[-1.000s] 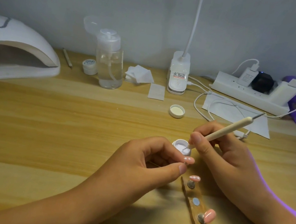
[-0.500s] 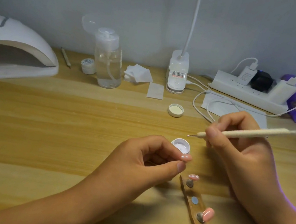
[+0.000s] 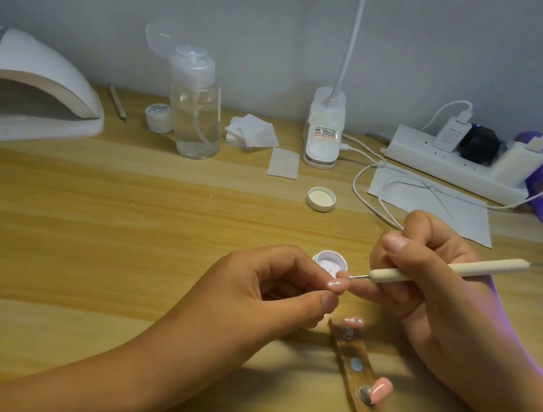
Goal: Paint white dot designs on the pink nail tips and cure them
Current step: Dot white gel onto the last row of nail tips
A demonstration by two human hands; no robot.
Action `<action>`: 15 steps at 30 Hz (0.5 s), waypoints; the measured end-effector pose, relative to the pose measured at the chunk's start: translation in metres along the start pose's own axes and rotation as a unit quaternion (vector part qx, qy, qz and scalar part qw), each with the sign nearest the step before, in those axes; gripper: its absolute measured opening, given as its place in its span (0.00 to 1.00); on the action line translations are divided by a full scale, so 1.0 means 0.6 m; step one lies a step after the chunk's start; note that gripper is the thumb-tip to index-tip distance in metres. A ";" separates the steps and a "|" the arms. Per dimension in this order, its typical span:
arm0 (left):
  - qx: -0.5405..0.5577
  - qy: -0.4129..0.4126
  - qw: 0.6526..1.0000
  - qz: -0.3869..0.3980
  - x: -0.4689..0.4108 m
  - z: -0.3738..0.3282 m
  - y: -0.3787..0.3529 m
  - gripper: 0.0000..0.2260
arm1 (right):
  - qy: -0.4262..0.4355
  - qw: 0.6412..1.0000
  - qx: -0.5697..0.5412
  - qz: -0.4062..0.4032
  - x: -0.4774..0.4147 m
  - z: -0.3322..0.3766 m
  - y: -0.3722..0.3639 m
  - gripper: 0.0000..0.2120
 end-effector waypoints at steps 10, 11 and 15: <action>-0.008 -0.002 1.000 -0.001 0.000 -0.002 -0.001 0.04 | -0.002 1.000 0.022 0.002 0.000 -0.003 0.002 0.14; -0.009 -0.002 1.000 -0.001 0.000 -0.002 -0.001 0.04 | -0.004 1.000 0.023 0.001 0.000 -0.003 0.002 0.14; -0.016 -0.003 1.000 -0.002 0.001 -0.003 0.000 0.04 | -0.006 1.000 0.013 0.005 -0.001 -0.003 0.001 0.13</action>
Point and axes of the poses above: each hand's wrist, its own x-axis away from the middle knuckle, its own y-axis out of the back of the hand, z = x × y, the point moved 3 cm from there along -x, towards the middle knuckle, and after that the axes turned 9 degrees about -x, right-handed, at the moved point
